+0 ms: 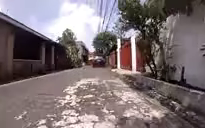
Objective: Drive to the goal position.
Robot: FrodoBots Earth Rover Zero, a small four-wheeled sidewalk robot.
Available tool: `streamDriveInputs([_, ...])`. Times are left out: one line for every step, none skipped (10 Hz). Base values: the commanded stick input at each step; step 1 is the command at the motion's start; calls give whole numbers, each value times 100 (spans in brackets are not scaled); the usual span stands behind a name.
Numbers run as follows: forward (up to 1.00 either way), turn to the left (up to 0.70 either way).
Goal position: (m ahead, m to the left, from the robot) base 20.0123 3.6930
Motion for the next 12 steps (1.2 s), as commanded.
streamDriveInputs([100, 0])
streamDriveInputs([100, 0])
streamDriveInputs([100, 0])
streamDriveInputs([100, 0])
streamDriveInputs([100, 0])
streamDriveInputs([100, 0])
streamDriveInputs([100, 0])
streamDriveInputs([100, 0])
streamDriveInputs([100, 7])
streamDriveInputs([100, 25])
streamDriveInputs([100, 0])
streamDriveInputs([100, 0])
